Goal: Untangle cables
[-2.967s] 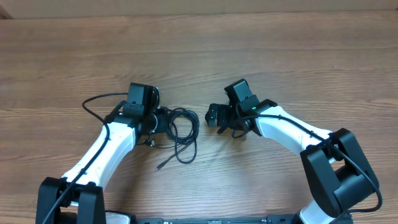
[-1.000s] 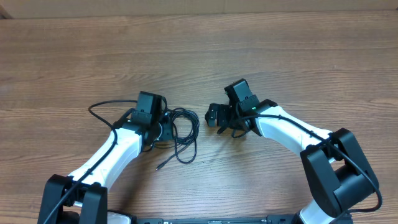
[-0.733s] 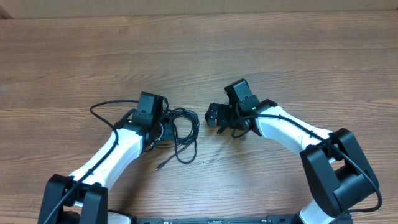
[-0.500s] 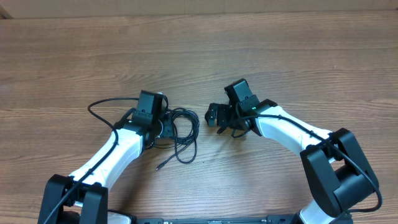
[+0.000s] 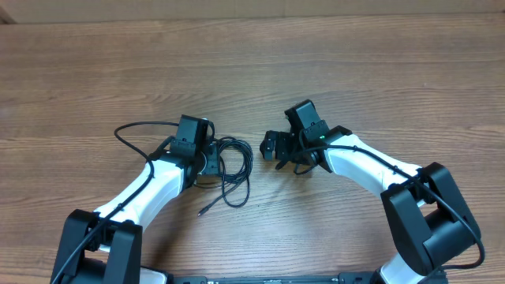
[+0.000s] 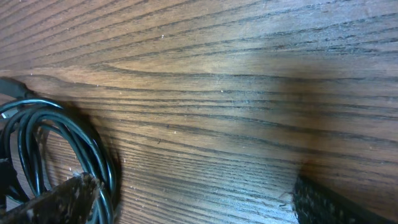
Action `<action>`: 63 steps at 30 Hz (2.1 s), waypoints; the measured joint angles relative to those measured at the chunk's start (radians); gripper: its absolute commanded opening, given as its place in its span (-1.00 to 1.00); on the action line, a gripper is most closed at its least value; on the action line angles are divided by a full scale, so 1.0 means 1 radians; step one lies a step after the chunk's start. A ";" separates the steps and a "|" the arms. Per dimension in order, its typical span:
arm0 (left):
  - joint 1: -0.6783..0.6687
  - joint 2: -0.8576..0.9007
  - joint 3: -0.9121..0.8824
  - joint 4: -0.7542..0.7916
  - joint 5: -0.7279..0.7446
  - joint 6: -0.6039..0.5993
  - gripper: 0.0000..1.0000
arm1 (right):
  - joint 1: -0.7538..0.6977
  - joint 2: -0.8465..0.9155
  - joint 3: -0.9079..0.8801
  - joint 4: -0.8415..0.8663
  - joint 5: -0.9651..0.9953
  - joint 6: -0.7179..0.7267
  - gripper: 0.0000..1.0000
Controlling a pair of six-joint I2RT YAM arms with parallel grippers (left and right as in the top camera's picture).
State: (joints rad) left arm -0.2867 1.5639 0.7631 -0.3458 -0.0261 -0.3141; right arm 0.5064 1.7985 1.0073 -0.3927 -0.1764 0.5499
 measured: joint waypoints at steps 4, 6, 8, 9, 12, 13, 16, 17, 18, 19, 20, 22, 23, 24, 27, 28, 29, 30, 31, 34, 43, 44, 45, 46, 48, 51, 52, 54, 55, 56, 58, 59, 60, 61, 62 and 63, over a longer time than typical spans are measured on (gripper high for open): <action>0.000 0.000 0.000 0.002 0.000 0.007 0.13 | 0.000 0.000 0.000 0.000 0.000 0.000 1.00; 0.000 0.000 0.000 0.002 0.001 0.008 0.14 | 0.000 0.000 0.000 0.001 0.000 0.000 1.00; 0.000 0.000 0.000 0.002 0.004 0.008 0.14 | 0.000 0.000 0.000 0.000 0.000 0.000 1.00; 0.000 0.000 0.000 0.002 0.005 0.008 0.18 | 0.000 0.000 0.000 0.000 0.000 -0.001 1.00; 0.000 0.000 0.000 0.003 0.007 0.010 0.40 | 0.000 0.000 0.000 0.000 0.000 0.000 1.00; 0.000 0.000 0.000 0.003 0.006 0.014 0.40 | 0.000 0.000 0.000 0.000 0.000 0.000 1.00; 0.000 0.000 0.000 0.003 0.007 0.018 0.37 | 0.000 0.000 0.000 0.000 0.000 0.000 0.99; 0.000 0.000 0.000 0.003 0.007 0.018 0.37 | 0.000 0.000 0.000 0.000 0.000 0.000 1.00; 0.000 0.000 0.000 0.003 0.007 0.019 0.36 | 0.000 0.000 0.000 0.000 0.000 0.000 1.00; 0.000 0.000 0.000 0.003 0.007 0.019 0.36 | 0.000 0.000 0.000 0.000 0.000 0.000 1.00; 0.000 0.000 0.000 0.004 0.007 0.019 0.37 | 0.000 0.000 0.000 0.000 0.000 0.000 1.00; 0.000 0.000 0.000 0.008 0.007 0.019 0.44 | 0.000 0.000 0.000 0.000 0.000 0.000 1.00; 0.000 0.000 0.000 0.010 0.007 0.019 0.46 | 0.000 0.000 0.000 0.000 0.000 0.000 1.00; 0.000 0.000 0.000 0.011 0.007 0.020 0.48 | 0.000 0.000 0.000 0.000 0.000 -0.001 1.00; 0.000 0.000 0.000 0.013 0.007 0.022 0.53 | 0.000 0.000 0.000 0.000 0.000 0.000 1.00; 0.000 0.000 0.000 0.014 0.007 0.022 0.56 | 0.000 0.000 0.000 0.000 0.000 0.000 1.00; 0.000 0.000 0.000 0.014 0.007 0.022 0.60 | 0.000 0.000 0.000 0.000 0.000 0.000 1.00; 0.000 0.000 0.000 0.014 0.007 0.023 0.65 | 0.000 0.000 0.000 0.000 0.000 0.000 1.00; 0.000 0.000 0.000 0.013 0.007 0.023 0.68 | 0.000 0.000 0.000 0.000 0.000 0.000 0.99; 0.000 0.000 0.000 0.013 0.007 0.028 0.83 | 0.000 0.000 0.000 0.000 0.000 0.000 1.00; 0.002 0.000 0.001 0.028 0.010 0.033 0.95 | 0.000 0.000 0.000 0.000 0.000 0.000 0.99; 0.005 0.000 0.003 0.027 0.014 0.033 0.89 | 0.000 0.000 0.000 0.000 0.000 0.000 1.00; 0.010 0.000 0.008 0.024 0.021 0.033 0.83 | 0.000 0.000 0.000 0.000 0.000 0.000 1.00; 0.018 0.000 0.016 0.024 0.035 0.031 0.75 | 0.000 0.000 0.000 0.000 0.000 0.000 1.00; 0.035 0.000 0.038 0.027 0.069 0.025 0.16 | 0.000 0.000 0.000 0.000 0.000 0.000 1.00; 0.072 0.000 0.081 0.037 0.106 0.024 -0.48 | 0.000 0.000 0.000 0.000 0.000 0.000 0.99; 0.086 0.000 0.093 0.049 0.113 0.021 -0.62 | 0.000 0.000 0.000 0.000 0.000 0.000 1.00; 0.113 0.000 0.108 0.084 0.124 0.017 -0.84 | 0.000 0.000 0.000 0.000 0.000 0.000 1.00; 0.127 0.000 0.110 0.101 0.126 0.016 -0.92 | 0.000 0.000 0.000 0.000 0.000 0.000 0.99; 0.138 0.000 0.110 0.111 0.128 0.018 -0.91 | 0.000 0.000 0.000 0.000 0.000 0.000 1.00; 0.161 0.000 0.111 0.122 0.132 0.018 -0.91 | 0.000 0.000 0.000 0.000 0.000 0.000 1.00; 0.172 0.000 0.111 0.122 0.137 0.018 -0.91 | 0.000 0.000 0.000 0.000 0.000 0.000 1.00; 0.181 0.000 0.111 0.116 0.148 0.018 -0.88 | 0.000 0.000 0.000 0.000 0.000 0.000 1.00; 0.191 0.000 0.111 0.100 0.163 0.018 -0.81 | 0.000 0.000 0.000 0.000 0.000 0.000 1.00; 0.197 0.000 0.112 0.081 0.175 0.018 -0.75 | 0.000 0.000 0.000 0.000 0.000 0.000 1.00; 0.201 0.000 0.113 0.059 0.188 0.017 -0.73 | 0.000 0.000 0.000 0.000 0.000 0.000 1.00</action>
State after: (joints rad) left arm -0.0856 1.5639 0.8757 -0.2867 0.1623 -0.2970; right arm 0.5064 1.7985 1.0073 -0.3923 -0.1761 0.5495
